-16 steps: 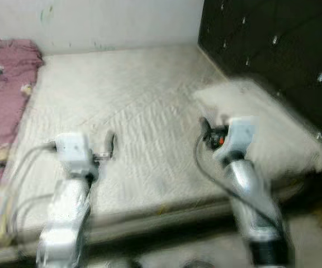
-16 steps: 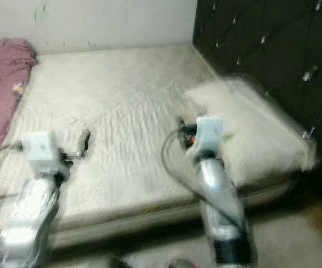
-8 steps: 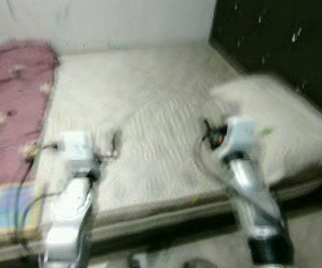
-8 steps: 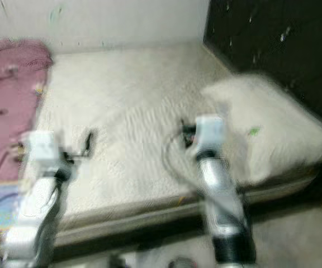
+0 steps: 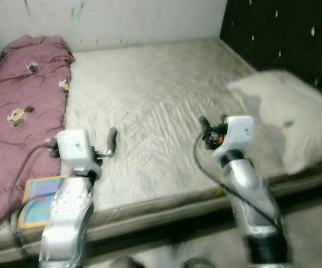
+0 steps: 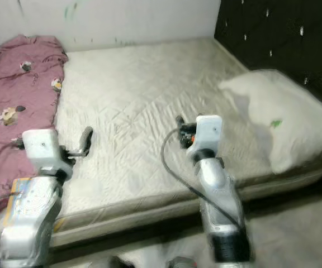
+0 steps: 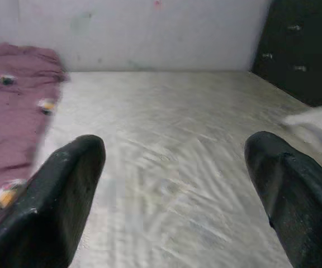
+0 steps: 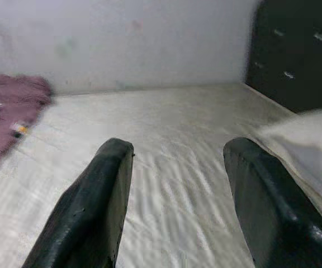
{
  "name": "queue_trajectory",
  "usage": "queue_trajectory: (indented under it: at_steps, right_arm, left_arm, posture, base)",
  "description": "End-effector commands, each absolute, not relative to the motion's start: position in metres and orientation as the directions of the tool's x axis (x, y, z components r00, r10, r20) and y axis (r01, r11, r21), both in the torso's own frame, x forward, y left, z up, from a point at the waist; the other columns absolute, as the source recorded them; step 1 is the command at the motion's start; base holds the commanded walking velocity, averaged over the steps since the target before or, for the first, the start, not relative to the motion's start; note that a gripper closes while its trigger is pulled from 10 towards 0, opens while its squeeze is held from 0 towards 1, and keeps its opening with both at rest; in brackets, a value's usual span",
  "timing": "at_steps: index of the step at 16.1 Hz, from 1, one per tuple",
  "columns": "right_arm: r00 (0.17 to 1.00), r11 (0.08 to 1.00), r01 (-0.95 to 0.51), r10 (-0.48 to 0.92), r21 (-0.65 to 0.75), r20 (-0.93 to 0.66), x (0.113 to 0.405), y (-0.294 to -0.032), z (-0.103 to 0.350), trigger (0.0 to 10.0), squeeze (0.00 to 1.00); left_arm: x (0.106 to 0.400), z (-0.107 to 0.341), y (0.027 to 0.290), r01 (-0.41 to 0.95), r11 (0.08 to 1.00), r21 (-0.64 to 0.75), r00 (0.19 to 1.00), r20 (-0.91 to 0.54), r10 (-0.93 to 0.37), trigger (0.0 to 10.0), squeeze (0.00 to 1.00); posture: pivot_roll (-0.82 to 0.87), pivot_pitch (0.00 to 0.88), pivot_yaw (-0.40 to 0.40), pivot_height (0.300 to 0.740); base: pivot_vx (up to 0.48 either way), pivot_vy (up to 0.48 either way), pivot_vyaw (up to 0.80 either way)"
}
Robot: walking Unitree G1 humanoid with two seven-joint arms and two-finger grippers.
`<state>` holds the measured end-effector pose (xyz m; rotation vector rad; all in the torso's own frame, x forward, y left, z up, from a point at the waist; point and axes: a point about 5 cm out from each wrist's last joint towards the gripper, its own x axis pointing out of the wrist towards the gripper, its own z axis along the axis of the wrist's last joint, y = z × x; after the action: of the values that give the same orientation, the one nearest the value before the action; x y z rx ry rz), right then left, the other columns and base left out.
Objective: Clean up the room
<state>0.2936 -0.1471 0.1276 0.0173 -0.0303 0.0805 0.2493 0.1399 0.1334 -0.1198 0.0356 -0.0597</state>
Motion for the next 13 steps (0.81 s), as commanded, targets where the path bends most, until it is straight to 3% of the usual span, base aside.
queue_trajectory:
  at_steps: [1,13]
  right_arm:
    - [0.994,0.995,-0.092,0.090,0.025,0.056,0.2949,-0.1428,0.1337,10.0,0.00]
    - [0.995,0.995,-0.091,0.089,0.027,0.054,0.2953,-0.1423,0.1334,10.0,0.00]
  left_arm:
    - [0.2494,0.1364,0.1475,0.034,0.994,-0.101,0.999,-0.024,-0.037,10.0,0.00]
    - [0.2506,0.1380,0.1463,0.037,0.994,-0.098,0.999,-0.013,-0.039,10.0,0.00]
  posture:
    - [-0.05,0.000,0.023,0.740]
    - [-0.05,0.000,0.024,0.740]
  base:
    - [0.000,0.458,0.00]
    - [0.000,0.458,0.00]
